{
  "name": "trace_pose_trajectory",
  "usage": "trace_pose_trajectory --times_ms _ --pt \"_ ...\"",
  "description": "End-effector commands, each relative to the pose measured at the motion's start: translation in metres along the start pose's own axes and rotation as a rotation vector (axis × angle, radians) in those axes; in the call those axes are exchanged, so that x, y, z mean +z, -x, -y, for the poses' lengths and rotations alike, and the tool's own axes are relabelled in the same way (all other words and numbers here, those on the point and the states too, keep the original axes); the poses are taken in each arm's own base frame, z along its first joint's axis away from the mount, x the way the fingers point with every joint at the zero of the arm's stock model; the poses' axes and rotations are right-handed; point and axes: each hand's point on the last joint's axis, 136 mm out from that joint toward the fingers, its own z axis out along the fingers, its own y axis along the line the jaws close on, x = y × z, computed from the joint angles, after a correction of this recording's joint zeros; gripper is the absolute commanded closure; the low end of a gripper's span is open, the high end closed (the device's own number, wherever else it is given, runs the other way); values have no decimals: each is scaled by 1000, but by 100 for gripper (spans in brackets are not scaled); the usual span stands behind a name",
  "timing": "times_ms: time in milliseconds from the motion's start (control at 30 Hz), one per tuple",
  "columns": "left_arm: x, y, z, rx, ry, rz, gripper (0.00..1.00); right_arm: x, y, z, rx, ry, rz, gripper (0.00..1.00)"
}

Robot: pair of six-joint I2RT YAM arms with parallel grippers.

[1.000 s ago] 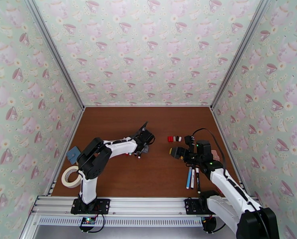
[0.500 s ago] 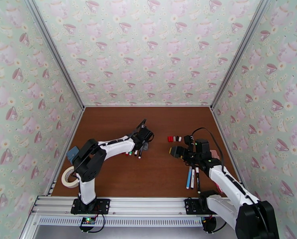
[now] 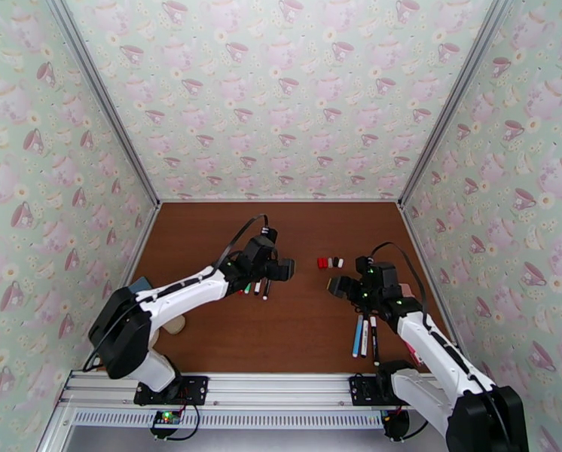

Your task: Open the pen caps

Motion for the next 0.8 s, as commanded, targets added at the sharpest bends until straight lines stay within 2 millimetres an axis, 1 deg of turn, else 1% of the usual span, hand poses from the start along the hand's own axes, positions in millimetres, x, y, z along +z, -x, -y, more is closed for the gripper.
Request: trace_pose_trajectory --times_ms 0,67,133,200,233,333,467,567,667,767 --pt "-13 0 33 38 -199 47 0 -12 3 20 44 -142 30 24" --pt "-17 -2 41 46 -257 57 0 -15 3 27 65 -183 34 29" --pt "-20 -6 46 51 -297 60 0 -19 2 36 82 -238 35 38" --pt "-23 -8 51 59 -341 66 0 -22 1 43 103 -289 23 46" --pt "-26 -10 54 60 -363 69 0 -23 0 48 111 -322 16 47" --pt "-29 -13 56 48 -381 75 0 -26 -7 61 131 -405 -21 48" --pt "-28 -17 56 38 -382 67 0 -23 -14 74 156 -467 -46 51" --pt "-28 -18 57 33 -384 65 0 -17 -23 81 170 -491 -87 54" --pt "-28 -20 58 30 -385 59 0 -16 -32 89 181 -515 -107 61" --pt "-27 -21 57 29 -379 57 0 -13 -38 91 184 -516 -136 62"
